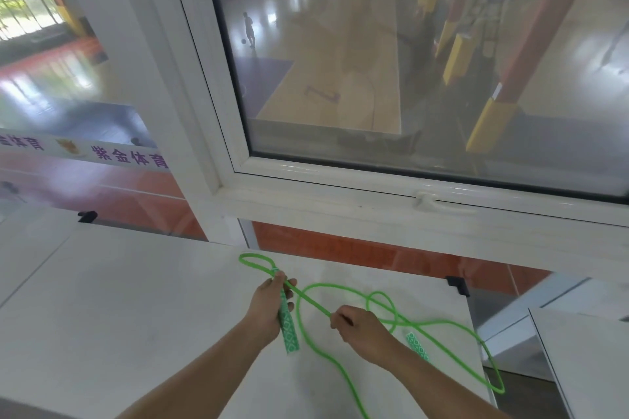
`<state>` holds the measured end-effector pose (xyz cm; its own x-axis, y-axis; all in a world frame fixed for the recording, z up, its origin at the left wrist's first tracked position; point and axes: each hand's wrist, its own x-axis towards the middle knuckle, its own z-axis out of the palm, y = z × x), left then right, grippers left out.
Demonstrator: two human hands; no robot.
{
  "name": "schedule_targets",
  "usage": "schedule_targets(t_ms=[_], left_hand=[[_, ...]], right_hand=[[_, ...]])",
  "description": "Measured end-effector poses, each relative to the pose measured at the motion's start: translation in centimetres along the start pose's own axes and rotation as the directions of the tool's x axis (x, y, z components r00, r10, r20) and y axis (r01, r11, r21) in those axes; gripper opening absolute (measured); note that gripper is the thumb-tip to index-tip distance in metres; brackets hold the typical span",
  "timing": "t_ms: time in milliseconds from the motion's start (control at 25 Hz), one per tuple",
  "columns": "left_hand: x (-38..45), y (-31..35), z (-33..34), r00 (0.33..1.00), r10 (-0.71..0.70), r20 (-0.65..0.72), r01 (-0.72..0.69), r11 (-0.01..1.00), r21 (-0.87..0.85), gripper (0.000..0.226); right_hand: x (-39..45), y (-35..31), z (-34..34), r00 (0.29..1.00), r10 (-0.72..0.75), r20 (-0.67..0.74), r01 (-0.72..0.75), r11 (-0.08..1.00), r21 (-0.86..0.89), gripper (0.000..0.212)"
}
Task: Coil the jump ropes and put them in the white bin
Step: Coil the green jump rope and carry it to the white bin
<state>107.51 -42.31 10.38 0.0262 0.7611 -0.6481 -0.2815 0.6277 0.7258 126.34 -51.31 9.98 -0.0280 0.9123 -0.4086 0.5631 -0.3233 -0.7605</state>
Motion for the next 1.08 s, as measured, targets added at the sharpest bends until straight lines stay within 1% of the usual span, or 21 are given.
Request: schedule_targets(t_ms=[80,160,240,280,360,400,480,600,680,720,800,880,920,1000,1080], left_hand=[[0.6,0.9,-0.8,1.0,-0.004,-0.022,0.004,0.999,-0.043,0.016],[0.5,0.9,-0.9,1.0,0.011,-0.006,-0.011,1.0,0.0,0.016],[0.2,0.1,-0.7,0.998,0.04,0.041,-0.045,0.991,0.129,0.014],[0.0,-0.4,-0.6,0.995,0.043,0.085,-0.061,0.974,0.22,0.013],[-0.7,-1.4,-0.6,0.983,0.015,0.185,-0.094,0.899,0.428,0.013],[-1.1,-1.8,-0.5,0.973,-0.006,0.232,-0.115,0.856,0.504,0.015],[-2.1,-2.5,-0.2,0.951,-0.057,0.305,-0.134,0.812,0.568,0.022],[-3.2,-3.0,-0.1,0.912,-0.094,0.4,-0.18,0.783,0.595,0.034],[-3.2,-3.1,-0.3,0.883,-0.118,0.454,-0.2,0.781,0.591,0.035],[-3.1,-3.1,-0.6,0.88,-0.131,0.457,-0.189,0.785,0.59,0.034],[-2.9,-2.9,-1.1,0.88,-0.168,0.444,-0.15,0.789,0.596,0.031],[-2.8,-2.5,-1.7,0.871,-0.204,0.447,-0.121,0.792,0.599,0.026],[-2.6,-2.2,-2.0,0.872,-0.202,0.445,-0.12,0.794,0.596,0.024],[-2.1,-1.4,-2.7,0.91,-0.136,0.393,-0.112,0.829,0.548,0.017],[-1.2,-0.1,-3.7,0.957,-0.063,0.282,-0.068,0.9,0.431,0.009]], right_hand=[[-0.4,0.9,-0.2,0.999,-0.011,0.03,0.011,1.0,-0.019,0.023],[-0.7,1.0,-0.2,0.999,-0.036,0.035,0.037,0.999,-0.025,0.022],[-0.7,0.7,0.0,0.997,-0.079,0.008,0.079,0.997,-0.025,0.021],[-0.7,0.4,0.1,0.995,-0.103,-0.012,0.102,0.994,-0.031,0.021],[-0.3,-0.1,0.3,0.987,-0.151,-0.052,0.148,0.988,-0.052,0.022],[-0.1,-0.4,0.3,0.982,-0.173,-0.069,0.169,0.984,-0.065,0.022],[0.4,-0.7,0.5,0.972,-0.207,-0.106,0.196,0.975,-0.107,0.022],[1.1,-1.2,0.9,0.96,-0.23,-0.159,0.207,0.967,-0.151,0.024],[1.3,-1.2,1.3,0.958,-0.224,-0.176,0.201,0.969,-0.14,0.022],[1.3,-1.1,1.3,0.959,-0.214,-0.187,0.188,0.971,-0.149,0.022],[1.5,-0.6,1.2,0.958,-0.185,-0.22,0.146,0.972,-0.182,0.031],[1.8,-0.2,0.8,0.962,-0.179,-0.206,0.132,0.966,-0.223,0.036],[1.9,-0.1,0.5,0.966,-0.189,-0.178,0.142,0.959,-0.244,0.035],[2.0,0.3,-0.7,0.966,-0.21,-0.15,0.161,0.945,-0.286,0.027],[2.2,1.4,-2.2,0.956,-0.219,-0.198,0.15,0.938,-0.312,0.023]])
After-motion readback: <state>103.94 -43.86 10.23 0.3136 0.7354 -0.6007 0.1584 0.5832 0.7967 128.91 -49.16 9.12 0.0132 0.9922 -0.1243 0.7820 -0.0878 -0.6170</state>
